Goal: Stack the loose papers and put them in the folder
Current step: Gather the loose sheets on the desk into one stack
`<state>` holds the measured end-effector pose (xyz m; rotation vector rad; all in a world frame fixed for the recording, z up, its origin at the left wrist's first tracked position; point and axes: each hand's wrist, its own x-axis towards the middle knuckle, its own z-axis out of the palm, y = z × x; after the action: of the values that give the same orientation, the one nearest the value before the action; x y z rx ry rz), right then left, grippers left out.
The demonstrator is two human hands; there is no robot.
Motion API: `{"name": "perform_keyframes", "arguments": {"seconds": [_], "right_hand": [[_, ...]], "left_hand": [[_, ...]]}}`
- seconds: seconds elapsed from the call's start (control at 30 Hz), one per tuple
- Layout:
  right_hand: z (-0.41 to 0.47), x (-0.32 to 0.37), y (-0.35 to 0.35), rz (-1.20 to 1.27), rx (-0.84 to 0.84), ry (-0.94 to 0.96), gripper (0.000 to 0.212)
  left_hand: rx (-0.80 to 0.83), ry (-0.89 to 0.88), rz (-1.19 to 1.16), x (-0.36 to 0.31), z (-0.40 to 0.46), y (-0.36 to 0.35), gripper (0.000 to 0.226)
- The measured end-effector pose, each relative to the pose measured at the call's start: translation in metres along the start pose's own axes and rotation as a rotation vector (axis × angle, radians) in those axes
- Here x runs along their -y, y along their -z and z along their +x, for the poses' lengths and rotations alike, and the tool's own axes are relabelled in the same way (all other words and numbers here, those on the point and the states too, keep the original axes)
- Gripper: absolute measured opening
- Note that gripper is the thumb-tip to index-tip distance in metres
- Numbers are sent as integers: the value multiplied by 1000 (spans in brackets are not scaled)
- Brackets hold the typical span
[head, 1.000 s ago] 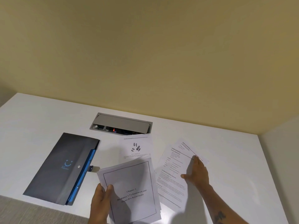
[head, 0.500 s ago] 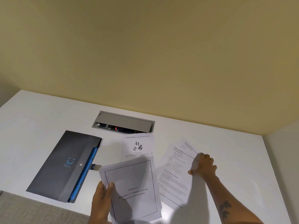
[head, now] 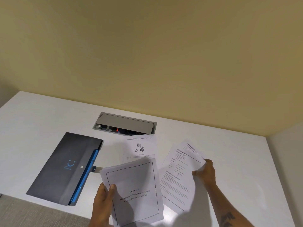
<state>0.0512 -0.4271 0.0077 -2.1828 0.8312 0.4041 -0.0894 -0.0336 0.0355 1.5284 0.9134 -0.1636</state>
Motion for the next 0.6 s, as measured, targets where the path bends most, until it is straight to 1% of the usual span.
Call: {"name": "perform_keyframes", "arguments": {"seconds": [0.03,0.13,0.17,0.23,0.3,0.4,0.6], "right_hand": [[-3,-6,-2,56,-24,11,75],[-11,-23,-8,217,-47,54,29],[-15,-27,-9,255,-43,71,18],[-22,-34,-10,341,-40,108,17],[-31,-38,-10,429,-28,121,10],[-44,-40,-10,501,1,142,8],[-65,-24,-10,539,116,223,20]], "left_hand": [[7,-1,-6,-1,0,-1,14],[35,-9,-28,-6,-2,-2,15],[48,-15,-37,-8,-3,-1,17],[73,-21,-62,-11,-4,-1,22],[92,-29,-82,-15,-6,-2,21],[122,-48,-88,-23,-8,-3,23],[204,-69,-77,-34,-9,-6,26]]}}
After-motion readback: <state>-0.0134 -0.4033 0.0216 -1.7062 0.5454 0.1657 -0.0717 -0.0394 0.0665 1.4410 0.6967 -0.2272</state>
